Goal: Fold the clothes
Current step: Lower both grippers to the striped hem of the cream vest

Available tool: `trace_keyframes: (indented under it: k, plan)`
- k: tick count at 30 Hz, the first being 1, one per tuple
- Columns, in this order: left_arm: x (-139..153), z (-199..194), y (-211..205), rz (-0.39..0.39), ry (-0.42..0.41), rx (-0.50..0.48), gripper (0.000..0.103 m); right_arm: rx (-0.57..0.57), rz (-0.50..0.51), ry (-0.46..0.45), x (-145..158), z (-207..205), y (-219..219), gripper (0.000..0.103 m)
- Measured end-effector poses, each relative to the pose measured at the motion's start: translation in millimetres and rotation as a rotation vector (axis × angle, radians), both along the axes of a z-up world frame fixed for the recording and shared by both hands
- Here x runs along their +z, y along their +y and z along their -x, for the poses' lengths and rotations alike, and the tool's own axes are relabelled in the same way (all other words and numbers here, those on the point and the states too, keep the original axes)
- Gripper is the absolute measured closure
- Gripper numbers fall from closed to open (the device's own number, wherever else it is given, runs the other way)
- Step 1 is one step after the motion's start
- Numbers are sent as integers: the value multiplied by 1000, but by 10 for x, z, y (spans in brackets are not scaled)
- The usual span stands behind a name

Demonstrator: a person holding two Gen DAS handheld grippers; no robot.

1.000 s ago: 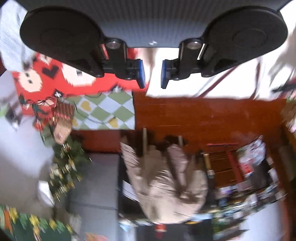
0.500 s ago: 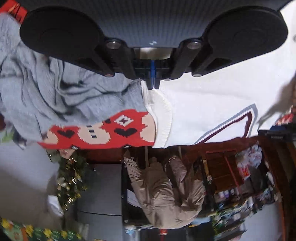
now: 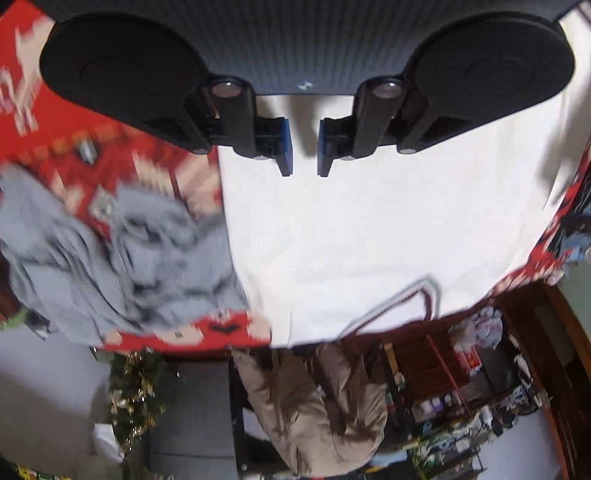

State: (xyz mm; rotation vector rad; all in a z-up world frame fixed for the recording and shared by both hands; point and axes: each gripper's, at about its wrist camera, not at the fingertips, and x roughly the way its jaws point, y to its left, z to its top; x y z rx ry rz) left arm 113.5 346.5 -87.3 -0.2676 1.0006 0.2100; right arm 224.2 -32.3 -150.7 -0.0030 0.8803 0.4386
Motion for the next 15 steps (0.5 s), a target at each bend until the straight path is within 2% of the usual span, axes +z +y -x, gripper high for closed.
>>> trace_keyframes:
  k: [2,5,8,10,14,15]
  plan:
    - [20,327,2,44,8,7,76,29,15,22,57,249,-123,80]
    - [-41,648,-81,131,62,20,76,71,33,79,112,609,-302,79]
    - [-140,872,-217,115,116,41,76,66,31,111,171,924,-430,78]
    - [-207,1007,-285,108,149,58,75,51,3,137,199,1074,-538,72]
    - [-328,1211,-310,140,199,97,71,17,-17,169,145,1328,-720,69]
    - [-339,1239,-304,152,208,104,67,5,-35,188,111,1354,-770,68]
